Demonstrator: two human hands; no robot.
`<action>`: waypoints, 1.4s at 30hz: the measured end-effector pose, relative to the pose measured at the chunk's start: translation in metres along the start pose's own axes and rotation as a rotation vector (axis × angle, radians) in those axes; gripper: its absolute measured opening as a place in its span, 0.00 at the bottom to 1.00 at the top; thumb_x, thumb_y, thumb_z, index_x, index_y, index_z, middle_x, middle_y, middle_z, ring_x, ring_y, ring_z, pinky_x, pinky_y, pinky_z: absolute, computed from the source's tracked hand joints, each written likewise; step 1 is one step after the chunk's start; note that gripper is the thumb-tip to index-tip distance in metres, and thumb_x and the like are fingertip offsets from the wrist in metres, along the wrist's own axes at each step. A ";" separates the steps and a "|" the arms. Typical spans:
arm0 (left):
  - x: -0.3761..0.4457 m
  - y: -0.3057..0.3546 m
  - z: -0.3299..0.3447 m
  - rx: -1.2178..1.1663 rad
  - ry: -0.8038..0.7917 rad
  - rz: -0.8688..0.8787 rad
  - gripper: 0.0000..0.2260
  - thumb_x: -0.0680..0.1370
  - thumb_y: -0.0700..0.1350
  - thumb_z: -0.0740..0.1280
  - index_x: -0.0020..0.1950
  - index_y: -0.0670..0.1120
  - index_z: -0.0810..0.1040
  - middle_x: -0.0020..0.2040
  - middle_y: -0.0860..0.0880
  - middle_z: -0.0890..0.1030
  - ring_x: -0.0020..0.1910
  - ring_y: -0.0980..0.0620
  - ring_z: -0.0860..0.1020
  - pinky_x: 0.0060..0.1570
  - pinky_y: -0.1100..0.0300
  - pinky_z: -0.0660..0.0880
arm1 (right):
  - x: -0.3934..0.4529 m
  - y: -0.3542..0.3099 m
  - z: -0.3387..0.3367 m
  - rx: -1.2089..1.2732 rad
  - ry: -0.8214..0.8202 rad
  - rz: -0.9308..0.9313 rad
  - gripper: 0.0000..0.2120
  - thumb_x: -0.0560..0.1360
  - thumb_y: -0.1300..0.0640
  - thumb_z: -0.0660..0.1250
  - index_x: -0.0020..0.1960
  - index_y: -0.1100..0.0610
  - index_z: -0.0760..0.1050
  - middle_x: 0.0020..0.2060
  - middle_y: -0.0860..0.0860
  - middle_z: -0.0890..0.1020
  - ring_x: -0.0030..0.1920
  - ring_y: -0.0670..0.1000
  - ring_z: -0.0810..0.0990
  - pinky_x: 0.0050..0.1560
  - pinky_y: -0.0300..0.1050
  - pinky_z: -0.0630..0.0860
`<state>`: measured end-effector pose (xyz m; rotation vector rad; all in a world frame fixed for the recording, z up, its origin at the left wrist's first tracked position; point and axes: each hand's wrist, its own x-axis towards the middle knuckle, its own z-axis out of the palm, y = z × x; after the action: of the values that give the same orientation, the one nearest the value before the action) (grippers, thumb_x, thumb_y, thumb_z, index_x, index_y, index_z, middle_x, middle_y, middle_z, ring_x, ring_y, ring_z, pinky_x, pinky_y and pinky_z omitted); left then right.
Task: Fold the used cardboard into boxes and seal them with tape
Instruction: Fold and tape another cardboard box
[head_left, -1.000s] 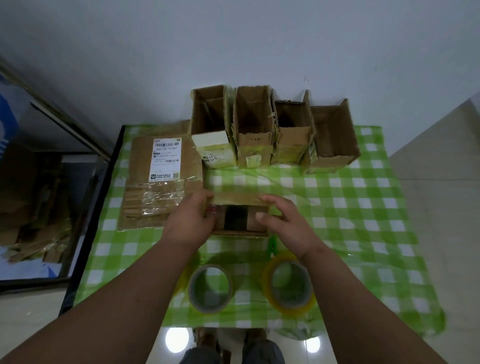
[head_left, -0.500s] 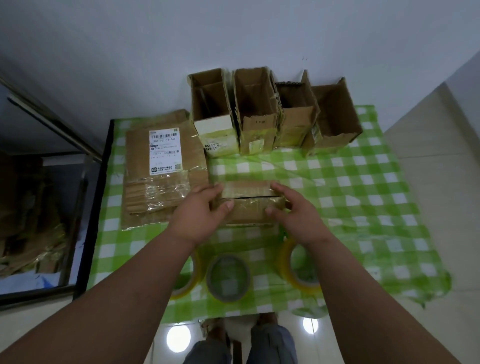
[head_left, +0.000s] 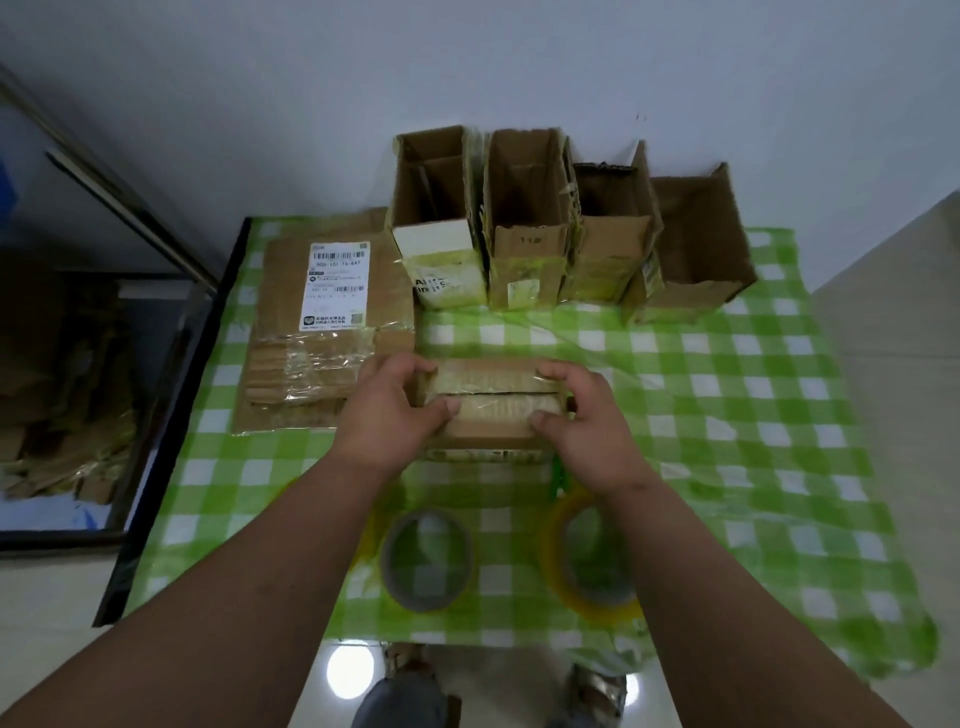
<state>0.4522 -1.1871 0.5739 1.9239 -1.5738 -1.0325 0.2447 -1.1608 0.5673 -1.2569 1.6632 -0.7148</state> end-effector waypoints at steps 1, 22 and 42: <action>-0.002 0.000 0.003 -0.021 0.022 0.004 0.16 0.71 0.49 0.77 0.56 0.55 0.78 0.59 0.51 0.72 0.50 0.48 0.78 0.53 0.52 0.78 | 0.001 0.002 -0.003 -0.006 -0.023 -0.010 0.20 0.77 0.60 0.68 0.66 0.45 0.71 0.62 0.46 0.67 0.60 0.46 0.69 0.64 0.42 0.67; 0.003 0.003 0.019 0.320 0.250 0.288 0.08 0.75 0.34 0.67 0.50 0.44 0.83 0.57 0.50 0.70 0.57 0.48 0.73 0.53 0.64 0.65 | 0.013 0.011 -0.006 -0.113 0.059 -0.168 0.10 0.79 0.54 0.65 0.57 0.43 0.75 0.56 0.48 0.73 0.49 0.48 0.74 0.46 0.41 0.68; -0.020 -0.009 0.017 0.771 0.061 0.556 0.27 0.79 0.62 0.62 0.77 0.61 0.61 0.72 0.53 0.64 0.70 0.47 0.61 0.68 0.50 0.63 | -0.046 0.033 0.005 -0.260 0.448 -0.224 0.11 0.77 0.50 0.67 0.57 0.52 0.72 0.59 0.51 0.70 0.49 0.53 0.76 0.50 0.48 0.72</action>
<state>0.4433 -1.1639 0.5624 1.7001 -2.5034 -0.1235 0.2384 -1.1070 0.5521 -1.5671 2.0464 -0.9954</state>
